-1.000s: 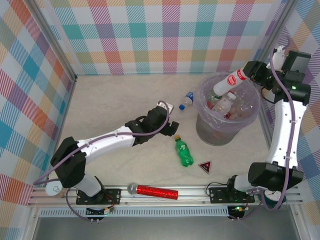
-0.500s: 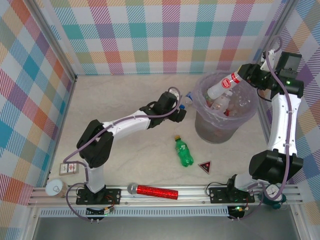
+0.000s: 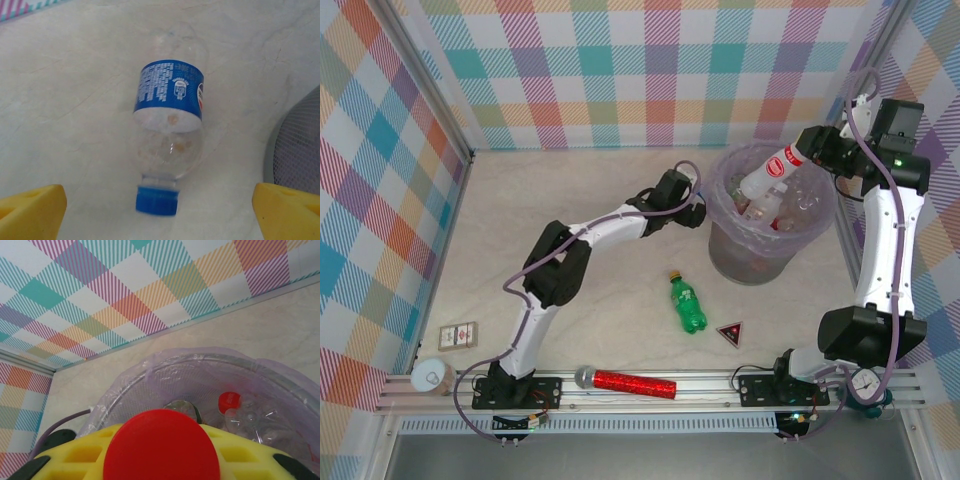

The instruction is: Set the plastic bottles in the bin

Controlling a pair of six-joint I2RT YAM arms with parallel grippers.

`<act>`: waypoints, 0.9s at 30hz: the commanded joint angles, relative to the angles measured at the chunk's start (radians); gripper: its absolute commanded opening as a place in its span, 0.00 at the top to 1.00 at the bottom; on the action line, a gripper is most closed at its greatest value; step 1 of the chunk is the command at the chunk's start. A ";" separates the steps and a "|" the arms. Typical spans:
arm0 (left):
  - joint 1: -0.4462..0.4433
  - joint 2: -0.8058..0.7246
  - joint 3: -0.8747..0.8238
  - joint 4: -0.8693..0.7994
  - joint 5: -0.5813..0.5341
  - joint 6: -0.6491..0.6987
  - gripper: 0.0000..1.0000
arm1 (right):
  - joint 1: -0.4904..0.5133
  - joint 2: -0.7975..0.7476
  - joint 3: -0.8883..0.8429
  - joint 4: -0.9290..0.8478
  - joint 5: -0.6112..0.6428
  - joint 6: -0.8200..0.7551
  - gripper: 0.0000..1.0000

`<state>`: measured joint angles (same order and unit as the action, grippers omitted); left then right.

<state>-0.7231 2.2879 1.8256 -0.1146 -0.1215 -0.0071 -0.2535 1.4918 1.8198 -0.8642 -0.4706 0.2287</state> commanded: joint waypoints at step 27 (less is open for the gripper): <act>0.007 0.191 0.203 -0.136 -0.026 0.026 0.31 | -0.056 -0.081 -0.103 -0.098 -0.008 -0.064 0.61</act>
<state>-0.7212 2.4638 2.0113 -0.2363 -0.1352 0.0135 -0.2775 1.4612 1.7393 -0.9176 -0.5117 0.1745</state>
